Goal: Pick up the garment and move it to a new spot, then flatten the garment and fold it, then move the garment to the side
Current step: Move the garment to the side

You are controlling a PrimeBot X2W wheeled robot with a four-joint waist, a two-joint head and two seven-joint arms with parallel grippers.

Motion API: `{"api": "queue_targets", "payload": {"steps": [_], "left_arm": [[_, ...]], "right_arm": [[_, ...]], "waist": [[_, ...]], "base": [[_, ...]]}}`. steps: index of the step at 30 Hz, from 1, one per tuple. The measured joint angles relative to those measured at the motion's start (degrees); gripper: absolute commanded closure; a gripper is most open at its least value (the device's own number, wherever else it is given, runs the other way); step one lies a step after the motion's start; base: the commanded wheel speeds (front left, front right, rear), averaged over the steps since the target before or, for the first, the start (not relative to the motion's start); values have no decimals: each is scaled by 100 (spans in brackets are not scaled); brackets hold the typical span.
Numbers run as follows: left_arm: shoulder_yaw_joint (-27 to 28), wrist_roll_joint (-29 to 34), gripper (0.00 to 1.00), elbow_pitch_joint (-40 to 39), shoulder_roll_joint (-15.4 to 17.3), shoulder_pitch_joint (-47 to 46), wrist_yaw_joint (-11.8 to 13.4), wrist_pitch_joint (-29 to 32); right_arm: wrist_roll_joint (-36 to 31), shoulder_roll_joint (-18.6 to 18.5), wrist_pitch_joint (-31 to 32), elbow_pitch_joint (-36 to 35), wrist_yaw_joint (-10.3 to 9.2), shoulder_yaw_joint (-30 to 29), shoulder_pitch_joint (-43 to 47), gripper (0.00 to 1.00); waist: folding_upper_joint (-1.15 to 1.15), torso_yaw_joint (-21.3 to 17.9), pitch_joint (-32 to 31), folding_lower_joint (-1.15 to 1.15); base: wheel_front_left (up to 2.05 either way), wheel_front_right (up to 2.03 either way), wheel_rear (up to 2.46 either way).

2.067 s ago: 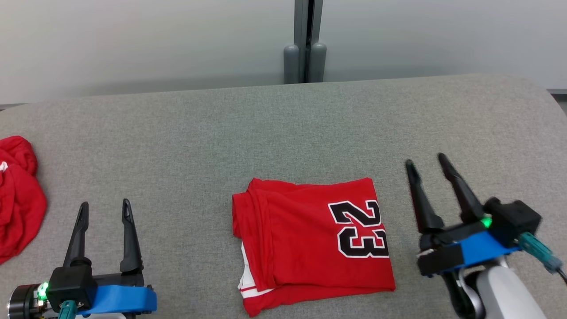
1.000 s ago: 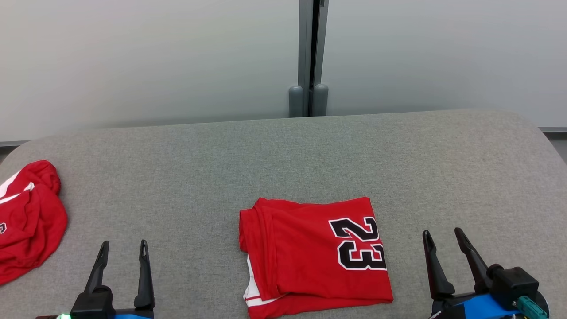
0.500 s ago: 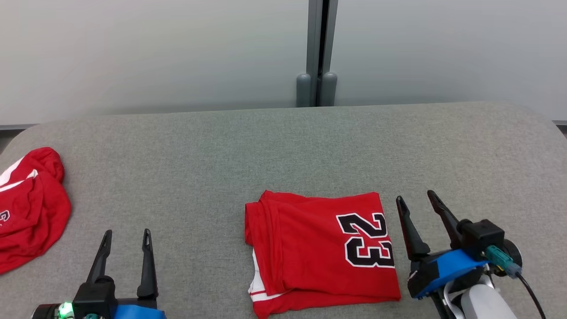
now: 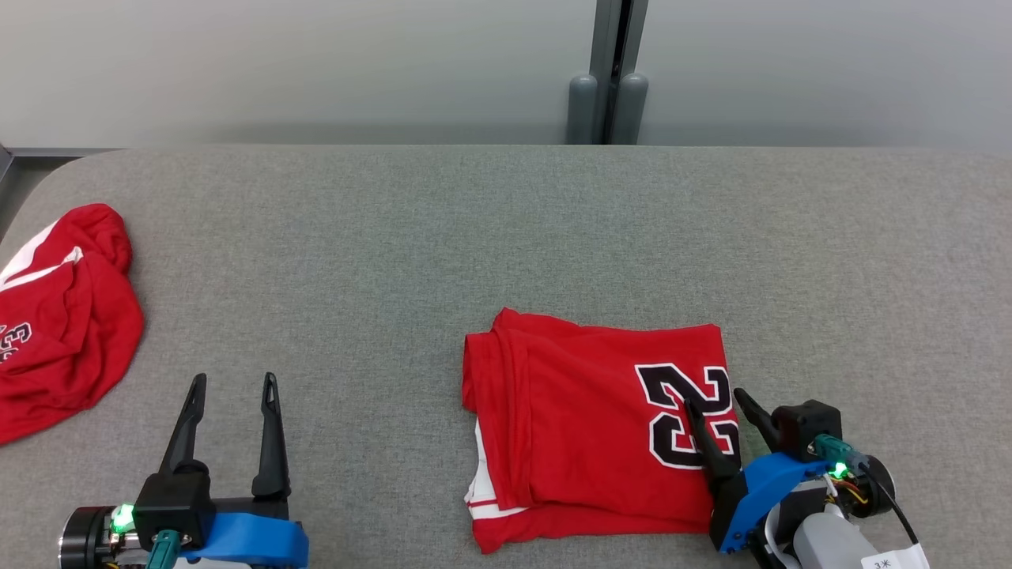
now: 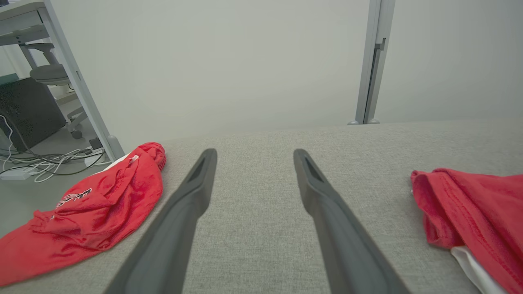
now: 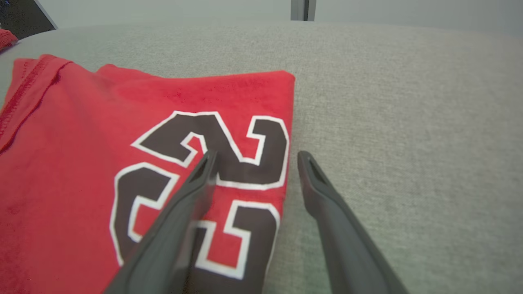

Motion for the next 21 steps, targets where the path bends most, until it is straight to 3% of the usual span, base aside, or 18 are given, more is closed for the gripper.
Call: {"api": "queue_targets", "payload": {"steps": [7,8,9,10,11,21], "left_arm": [[-3,-7,0,15,-4,-57,5,0],[2,-7,0,18,-4,-60,5,0],[8,-9,0,22,-4,-60,7,0],[10,-16,0,24,-7,-62,5,0],[10,-24,0,27,-9,-69,5,0],[-3,-41,0,-152,-30,-192,-1,0]], "right_arm": [[148,60,-55,449,0,147,-57,0],[176,69,-55,436,0,194,-55,8],[213,71,-55,412,-1,260,-48,8],[280,76,-56,369,-1,336,-31,63],[350,86,-55,323,-1,377,-16,100],[196,1,-49,-339,0,308,-213,100]], "waist": [[0,48,58,-1],[0,42,59,-1],[0,34,61,-1],[0,26,66,-1],[0,21,71,-1],[0,-11,202,-1]], "base": [[0,0,0],[0,0,0],[0,0,0],[0,0,0],[0,0,0],[0,0,0]]}}
